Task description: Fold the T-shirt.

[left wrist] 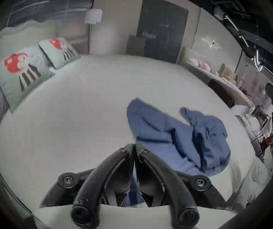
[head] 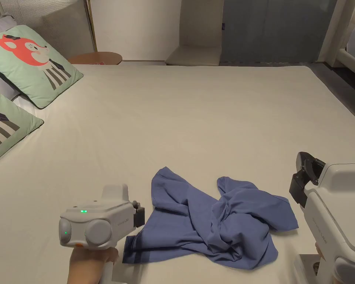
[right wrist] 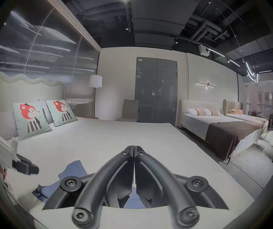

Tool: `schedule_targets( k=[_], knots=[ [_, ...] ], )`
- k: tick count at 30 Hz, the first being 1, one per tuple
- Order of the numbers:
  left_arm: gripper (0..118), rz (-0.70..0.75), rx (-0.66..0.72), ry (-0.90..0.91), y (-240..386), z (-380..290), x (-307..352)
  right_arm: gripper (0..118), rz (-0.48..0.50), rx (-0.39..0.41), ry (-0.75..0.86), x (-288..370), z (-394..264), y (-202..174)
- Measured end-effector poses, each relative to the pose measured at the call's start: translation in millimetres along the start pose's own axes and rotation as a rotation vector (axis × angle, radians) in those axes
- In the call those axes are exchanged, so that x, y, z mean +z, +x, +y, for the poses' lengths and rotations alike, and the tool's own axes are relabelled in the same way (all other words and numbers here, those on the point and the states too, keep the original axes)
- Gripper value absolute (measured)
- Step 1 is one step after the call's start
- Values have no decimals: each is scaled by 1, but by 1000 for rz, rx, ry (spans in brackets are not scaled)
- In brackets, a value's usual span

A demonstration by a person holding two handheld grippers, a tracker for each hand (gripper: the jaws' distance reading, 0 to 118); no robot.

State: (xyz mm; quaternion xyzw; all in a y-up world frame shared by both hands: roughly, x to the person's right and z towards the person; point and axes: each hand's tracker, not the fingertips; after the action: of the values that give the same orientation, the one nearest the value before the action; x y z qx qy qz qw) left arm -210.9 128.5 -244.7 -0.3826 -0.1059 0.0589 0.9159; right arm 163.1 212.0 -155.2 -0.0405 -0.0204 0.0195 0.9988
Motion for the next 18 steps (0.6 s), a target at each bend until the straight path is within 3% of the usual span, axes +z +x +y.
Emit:
schedule_targets(
  k=[3,4,5,6,7,8,10,13,14,17,18],
  knots=[
    [1,-9,28,-87,-7,-17,-12,1,-5,-3,-12,0,-4,1],
    [8,-5,24,-99,-8,-22,-15,1,-5,-3,-15,0,-5,1],
    [36,3,30,-102,-9,-27,-16,1,-6,-2,-20,-2,-10,1],
    [57,6,31,-111,-10,-31,-18,1,-8,-2,-25,-3,-12,1],
    [57,11,35,-124,-10,-34,-20,1,-7,-3,-29,-4,-13,1],
    [68,24,39,-146,-9,-36,-23,1,-6,-6,-34,-5,-15,2],
    [103,36,38,-159,-7,-42,-25,1,-3,-13,-43,-4,-14,3],
    [100,37,21,-146,-3,-46,-30,1,-5,-13,-54,-3,-14,2],
    [94,38,9,-167,-1,-48,-32,1,-5,-16,-58,-3,-15,2],
    [53,33,-16,-185,7,-55,-41,1,-6,-20,-62,-5,-18,3],
    [52,71,-59,-177,13,-58,-42,1,-7,-20,-63,-5,-19,4]
  ],
)
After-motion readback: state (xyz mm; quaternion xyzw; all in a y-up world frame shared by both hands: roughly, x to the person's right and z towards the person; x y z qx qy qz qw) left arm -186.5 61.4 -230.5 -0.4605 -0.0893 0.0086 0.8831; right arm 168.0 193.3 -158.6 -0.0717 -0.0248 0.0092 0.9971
